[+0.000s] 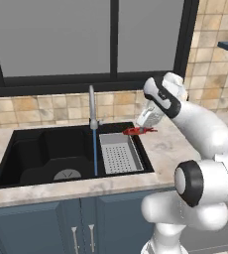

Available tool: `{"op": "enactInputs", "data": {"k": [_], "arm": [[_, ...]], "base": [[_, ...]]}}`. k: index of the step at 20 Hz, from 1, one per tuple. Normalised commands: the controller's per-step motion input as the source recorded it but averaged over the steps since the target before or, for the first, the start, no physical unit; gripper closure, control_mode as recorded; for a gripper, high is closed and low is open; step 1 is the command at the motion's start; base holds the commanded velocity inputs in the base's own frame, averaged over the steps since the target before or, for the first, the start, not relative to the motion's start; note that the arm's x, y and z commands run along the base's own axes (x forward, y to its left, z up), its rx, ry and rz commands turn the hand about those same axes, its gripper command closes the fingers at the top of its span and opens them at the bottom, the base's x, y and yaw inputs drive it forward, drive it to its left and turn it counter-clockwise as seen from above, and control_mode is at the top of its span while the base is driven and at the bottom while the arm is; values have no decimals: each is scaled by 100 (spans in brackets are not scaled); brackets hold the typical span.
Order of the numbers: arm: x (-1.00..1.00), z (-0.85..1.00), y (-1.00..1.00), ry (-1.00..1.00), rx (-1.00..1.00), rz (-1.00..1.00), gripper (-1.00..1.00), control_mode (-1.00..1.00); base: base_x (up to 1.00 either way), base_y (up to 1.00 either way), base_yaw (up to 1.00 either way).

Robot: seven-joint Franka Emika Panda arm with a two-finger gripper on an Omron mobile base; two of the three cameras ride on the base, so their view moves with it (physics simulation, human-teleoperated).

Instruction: Take the fish out of the fridge, briefly rinse it in the sink, and place it on the tray next to the sink.

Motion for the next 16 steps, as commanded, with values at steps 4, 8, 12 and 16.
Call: {"op": "enactInputs", "data": {"k": [4, 8, 12, 16], "arm": [[-93, 10, -11, 7, -63, -38, 100, -100], [-43, 1, 15, -30, -65, -43, 100, -100], [0, -10, 4, -20, -10, -16, 100, -100], [-64, 0, -13, -1, 0, -6, 100, -100]], "base": [[0, 0, 0], [0, 0, 0], [0, 0, 0], [0, 0, 0]]}}
